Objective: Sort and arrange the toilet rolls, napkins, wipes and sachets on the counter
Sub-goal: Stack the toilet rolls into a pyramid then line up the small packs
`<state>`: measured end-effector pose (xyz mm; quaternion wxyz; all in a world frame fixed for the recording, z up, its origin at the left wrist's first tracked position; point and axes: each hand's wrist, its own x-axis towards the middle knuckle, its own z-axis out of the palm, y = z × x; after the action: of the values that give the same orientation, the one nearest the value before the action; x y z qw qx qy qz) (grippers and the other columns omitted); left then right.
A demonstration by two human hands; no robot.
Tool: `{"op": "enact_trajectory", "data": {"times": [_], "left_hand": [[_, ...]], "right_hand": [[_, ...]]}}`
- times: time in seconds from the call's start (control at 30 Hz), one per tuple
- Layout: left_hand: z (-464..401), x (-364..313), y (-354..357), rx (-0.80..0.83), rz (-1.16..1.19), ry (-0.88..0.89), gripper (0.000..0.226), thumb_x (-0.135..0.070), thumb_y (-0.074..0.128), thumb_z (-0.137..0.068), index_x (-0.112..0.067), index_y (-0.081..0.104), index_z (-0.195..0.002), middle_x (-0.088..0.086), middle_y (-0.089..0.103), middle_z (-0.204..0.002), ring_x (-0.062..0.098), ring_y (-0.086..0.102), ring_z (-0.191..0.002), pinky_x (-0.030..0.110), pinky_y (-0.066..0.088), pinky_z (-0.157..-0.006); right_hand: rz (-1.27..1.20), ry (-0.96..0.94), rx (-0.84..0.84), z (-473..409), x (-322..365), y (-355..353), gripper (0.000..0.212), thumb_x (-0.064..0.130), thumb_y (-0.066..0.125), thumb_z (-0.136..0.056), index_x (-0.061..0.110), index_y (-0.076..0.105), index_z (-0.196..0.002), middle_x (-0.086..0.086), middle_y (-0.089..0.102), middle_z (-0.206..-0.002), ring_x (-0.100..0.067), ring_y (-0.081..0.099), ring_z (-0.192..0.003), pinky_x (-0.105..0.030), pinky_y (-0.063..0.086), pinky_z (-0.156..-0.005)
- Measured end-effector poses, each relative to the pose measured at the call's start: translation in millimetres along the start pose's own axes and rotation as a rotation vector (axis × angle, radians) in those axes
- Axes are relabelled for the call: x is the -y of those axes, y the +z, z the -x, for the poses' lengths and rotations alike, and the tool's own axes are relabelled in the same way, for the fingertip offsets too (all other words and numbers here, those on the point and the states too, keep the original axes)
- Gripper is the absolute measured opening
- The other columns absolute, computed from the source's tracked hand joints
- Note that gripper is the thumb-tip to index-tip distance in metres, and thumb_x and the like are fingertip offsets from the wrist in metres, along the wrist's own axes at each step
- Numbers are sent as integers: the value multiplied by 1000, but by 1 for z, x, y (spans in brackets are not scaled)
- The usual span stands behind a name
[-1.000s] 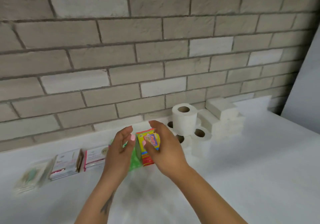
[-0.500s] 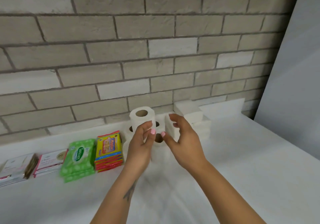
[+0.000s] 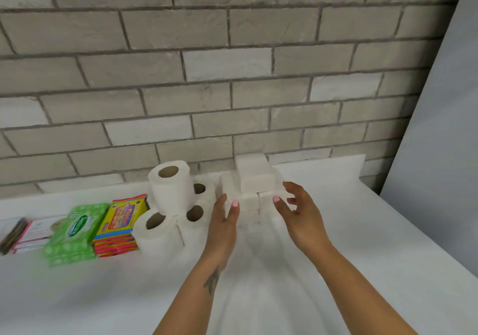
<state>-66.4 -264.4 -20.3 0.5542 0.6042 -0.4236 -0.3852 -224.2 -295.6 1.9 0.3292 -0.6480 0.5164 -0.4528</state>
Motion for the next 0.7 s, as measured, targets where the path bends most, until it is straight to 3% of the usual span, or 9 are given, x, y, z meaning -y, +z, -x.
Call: {"op": "enact_trajectory", "data": {"times": [0.2,0.3,0.43,0.53,0.6,0.7], "left_hand": [[-16,14,19,-64,72,-80,66,-49,38,-94,-21,15,-150,-9,18,-155,13,19,-143,35,17,-118],[-25,22,26,-99,55,-74,64,-49,33,-95,-18,17,-149,-14,23,-147,12,20,-142,25,16,-113],[-40,36,37,-220,61,-95,81,-66,36,-81,-15,29,-144,1,38,-147,20,36,-135,43,27,-115],[-47,43,42,-265,63,-74,50,-52,35,-93,-17,46,-127,-2,54,-128,17,50,-121,40,36,-110],[-52,46,43,-280,40,-51,45,-46,33,-97,-17,46,-129,-5,54,-126,14,49,-119,34,36,-108],[-56,48,44,-296,-1,-35,44,-44,32,-98,-17,45,-131,-9,51,-122,8,46,-114,24,32,-99]], "right_hand": [[-154,144,60,-27,-34,-6,48,48,37,-95,28,40,-139,5,38,-145,-14,39,-131,-24,29,-100],[-249,205,95,-39,-52,-3,56,55,31,-94,26,38,-141,7,37,-146,-13,33,-135,-24,24,-105],[-312,195,146,-56,-76,6,65,62,28,-88,23,43,-138,8,40,-145,-8,33,-136,-30,22,-115],[-365,282,221,-68,-90,13,86,76,30,-79,25,24,-148,12,23,-154,-4,19,-141,-36,11,-120],[-418,329,287,-76,-95,16,104,90,33,-64,31,21,-149,16,20,-154,-3,16,-142,-38,9,-120],[-444,378,305,-83,-102,19,96,83,34,-67,32,24,-147,16,23,-152,-7,19,-142,-37,11,-120]]}}
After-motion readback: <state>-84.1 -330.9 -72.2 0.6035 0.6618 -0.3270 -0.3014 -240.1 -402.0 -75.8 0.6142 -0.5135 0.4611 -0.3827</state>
